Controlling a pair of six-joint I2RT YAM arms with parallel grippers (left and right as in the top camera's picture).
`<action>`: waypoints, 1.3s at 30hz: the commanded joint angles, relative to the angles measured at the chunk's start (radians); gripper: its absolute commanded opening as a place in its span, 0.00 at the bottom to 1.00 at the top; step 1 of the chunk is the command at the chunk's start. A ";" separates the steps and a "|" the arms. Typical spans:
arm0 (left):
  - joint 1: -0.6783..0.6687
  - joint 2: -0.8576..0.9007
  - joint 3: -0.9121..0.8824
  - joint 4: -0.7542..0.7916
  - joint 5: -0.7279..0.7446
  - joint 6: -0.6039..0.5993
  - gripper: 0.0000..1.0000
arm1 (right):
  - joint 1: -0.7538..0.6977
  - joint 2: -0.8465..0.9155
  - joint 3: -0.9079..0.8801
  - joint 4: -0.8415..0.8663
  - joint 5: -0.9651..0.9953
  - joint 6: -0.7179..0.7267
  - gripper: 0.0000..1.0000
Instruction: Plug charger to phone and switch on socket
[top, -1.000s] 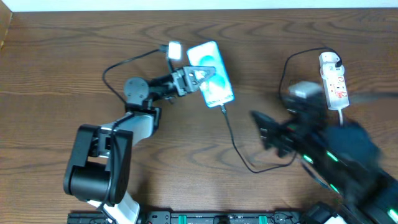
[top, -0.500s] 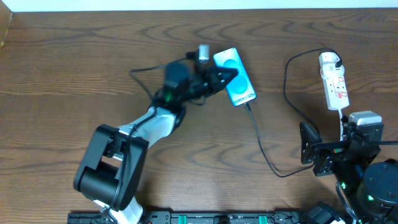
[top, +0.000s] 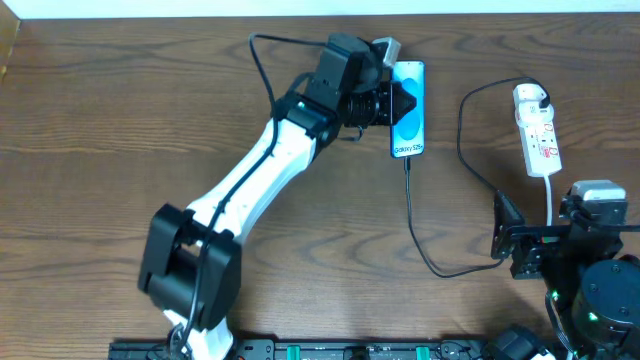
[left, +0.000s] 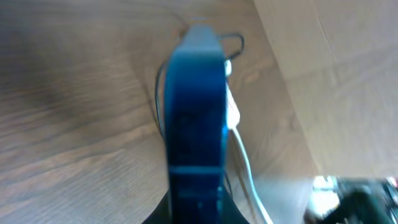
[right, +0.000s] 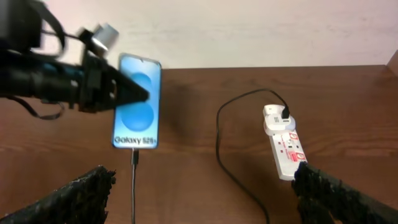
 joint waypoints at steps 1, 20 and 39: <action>0.023 0.111 0.008 -0.011 0.230 0.093 0.07 | -0.005 0.004 -0.019 0.014 0.022 0.014 0.91; 0.083 0.324 0.002 -0.014 0.288 0.092 0.08 | -0.005 0.138 -0.079 0.065 0.021 0.084 0.98; 0.080 0.326 -0.009 -0.105 0.057 0.078 0.08 | -0.005 0.289 -0.079 0.110 0.018 0.261 0.99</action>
